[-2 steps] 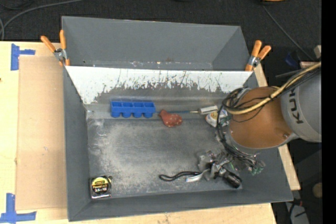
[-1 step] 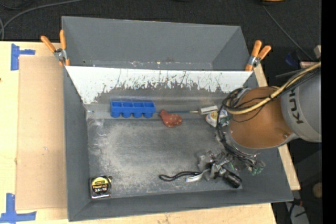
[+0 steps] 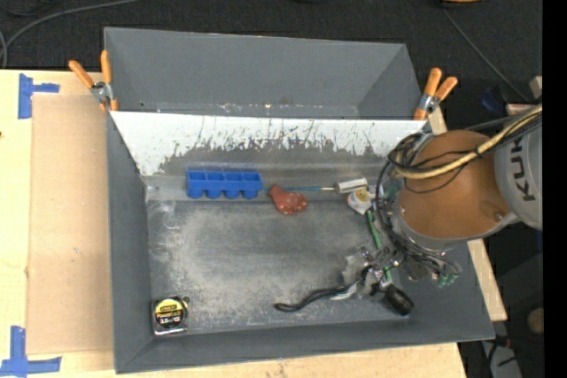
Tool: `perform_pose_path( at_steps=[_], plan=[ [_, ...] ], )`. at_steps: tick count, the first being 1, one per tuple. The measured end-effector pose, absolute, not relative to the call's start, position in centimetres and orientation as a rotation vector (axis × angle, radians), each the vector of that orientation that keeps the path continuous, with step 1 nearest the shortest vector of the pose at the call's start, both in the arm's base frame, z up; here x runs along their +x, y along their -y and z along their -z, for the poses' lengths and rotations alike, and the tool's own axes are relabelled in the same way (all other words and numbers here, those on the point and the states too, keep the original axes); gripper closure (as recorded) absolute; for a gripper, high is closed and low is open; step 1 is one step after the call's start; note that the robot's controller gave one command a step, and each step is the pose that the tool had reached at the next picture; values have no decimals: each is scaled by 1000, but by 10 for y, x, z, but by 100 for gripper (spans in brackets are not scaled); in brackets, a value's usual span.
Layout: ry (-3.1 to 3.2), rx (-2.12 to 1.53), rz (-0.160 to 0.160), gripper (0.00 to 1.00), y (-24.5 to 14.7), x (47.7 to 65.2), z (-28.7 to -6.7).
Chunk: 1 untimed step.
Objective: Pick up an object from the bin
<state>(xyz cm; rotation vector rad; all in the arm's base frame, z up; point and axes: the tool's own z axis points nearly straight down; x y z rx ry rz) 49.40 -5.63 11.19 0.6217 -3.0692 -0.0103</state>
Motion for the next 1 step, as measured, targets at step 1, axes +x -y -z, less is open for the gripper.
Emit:
perform_pose_path(
  at_steps=[1],
  plan=[
    [3078, 620, 6, 100, 57, 496, -167]
  ],
)
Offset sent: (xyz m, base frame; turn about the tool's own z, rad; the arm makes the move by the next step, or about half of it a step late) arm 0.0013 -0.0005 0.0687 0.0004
